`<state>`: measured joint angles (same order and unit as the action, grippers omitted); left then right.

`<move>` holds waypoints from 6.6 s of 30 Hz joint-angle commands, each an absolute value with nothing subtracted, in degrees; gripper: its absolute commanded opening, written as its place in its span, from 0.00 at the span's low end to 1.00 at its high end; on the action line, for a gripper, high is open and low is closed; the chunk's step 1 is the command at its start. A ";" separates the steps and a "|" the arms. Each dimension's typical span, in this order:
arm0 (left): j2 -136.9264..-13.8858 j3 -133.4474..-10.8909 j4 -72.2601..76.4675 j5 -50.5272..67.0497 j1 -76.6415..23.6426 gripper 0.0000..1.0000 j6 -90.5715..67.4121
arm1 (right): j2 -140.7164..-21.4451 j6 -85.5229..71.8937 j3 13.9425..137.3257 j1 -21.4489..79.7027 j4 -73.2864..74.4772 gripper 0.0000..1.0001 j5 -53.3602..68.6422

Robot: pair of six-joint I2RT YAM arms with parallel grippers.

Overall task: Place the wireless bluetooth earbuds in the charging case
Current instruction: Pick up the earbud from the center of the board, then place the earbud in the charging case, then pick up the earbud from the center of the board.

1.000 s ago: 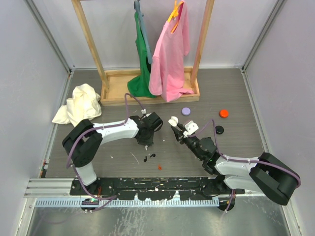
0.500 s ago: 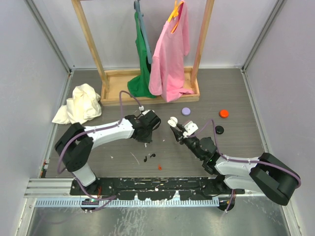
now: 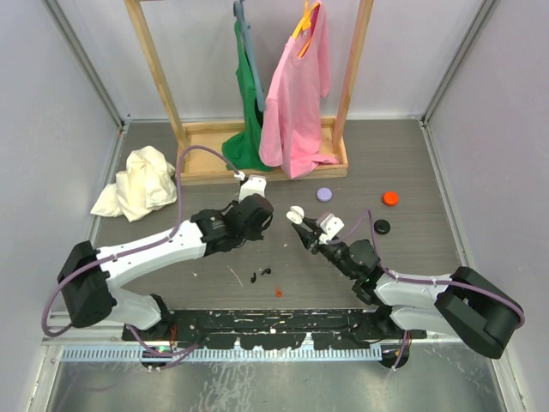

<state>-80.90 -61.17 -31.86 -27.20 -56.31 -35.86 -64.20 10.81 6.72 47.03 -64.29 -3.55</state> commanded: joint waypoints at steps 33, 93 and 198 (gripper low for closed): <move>-72.33 -41.66 36.06 -29.21 -68.80 0.01 -3.46 | -64.24 10.03 4.32 47.11 -77.85 0.01 5.09; -78.86 -37.12 43.31 -38.07 -75.94 0.31 0.35 | -63.01 9.77 2.82 47.13 -79.98 0.01 1.16; -100.72 -67.79 -17.58 -12.65 -40.59 0.51 -27.87 | -65.37 11.33 4.72 47.14 -74.90 0.01 -5.28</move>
